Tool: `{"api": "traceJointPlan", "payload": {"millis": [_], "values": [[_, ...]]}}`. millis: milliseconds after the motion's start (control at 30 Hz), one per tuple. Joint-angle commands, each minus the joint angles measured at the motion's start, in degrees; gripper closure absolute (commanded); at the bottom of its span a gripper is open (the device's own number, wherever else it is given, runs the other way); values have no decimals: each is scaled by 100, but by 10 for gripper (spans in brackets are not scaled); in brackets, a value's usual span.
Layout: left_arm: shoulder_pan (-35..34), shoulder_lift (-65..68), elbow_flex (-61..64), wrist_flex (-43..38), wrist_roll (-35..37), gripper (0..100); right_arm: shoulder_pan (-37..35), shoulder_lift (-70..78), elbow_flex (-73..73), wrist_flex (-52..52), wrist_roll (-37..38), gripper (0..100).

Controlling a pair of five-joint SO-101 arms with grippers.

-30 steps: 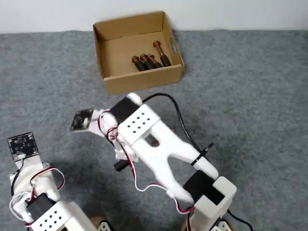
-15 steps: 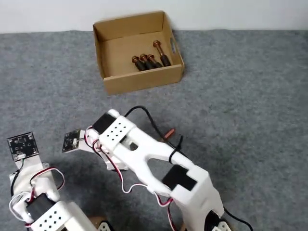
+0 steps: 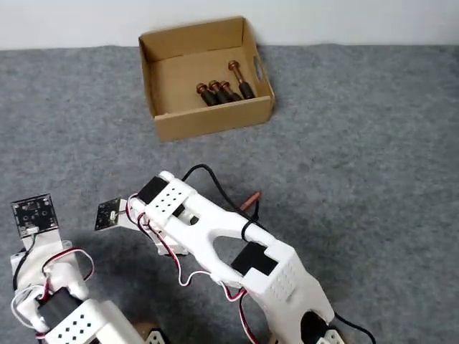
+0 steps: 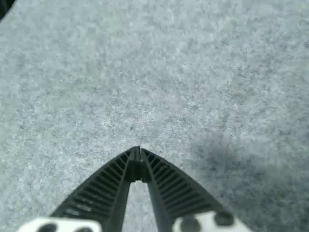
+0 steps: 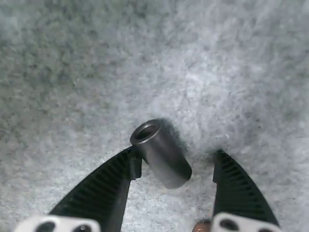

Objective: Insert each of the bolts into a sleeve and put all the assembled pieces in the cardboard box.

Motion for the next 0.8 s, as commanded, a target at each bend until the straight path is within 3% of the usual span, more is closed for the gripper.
{"api": "traceJointPlan", "payload": {"millis": [0, 167, 400, 767], "values": [[-35, -53, -277, 18, -79, 995, 31, 75, -44, -189, 53, 768], [-35, -53, -277, 26, -193, 995, 31, 92, -492, -136, 53, 783], [-35, -53, -277, 35, -193, 995, 31, 101, -589, -145, 44, 992], [-35, -53, -277, 35, -202, 995, 1068, 48, -598, 75, -79, 989]]}}
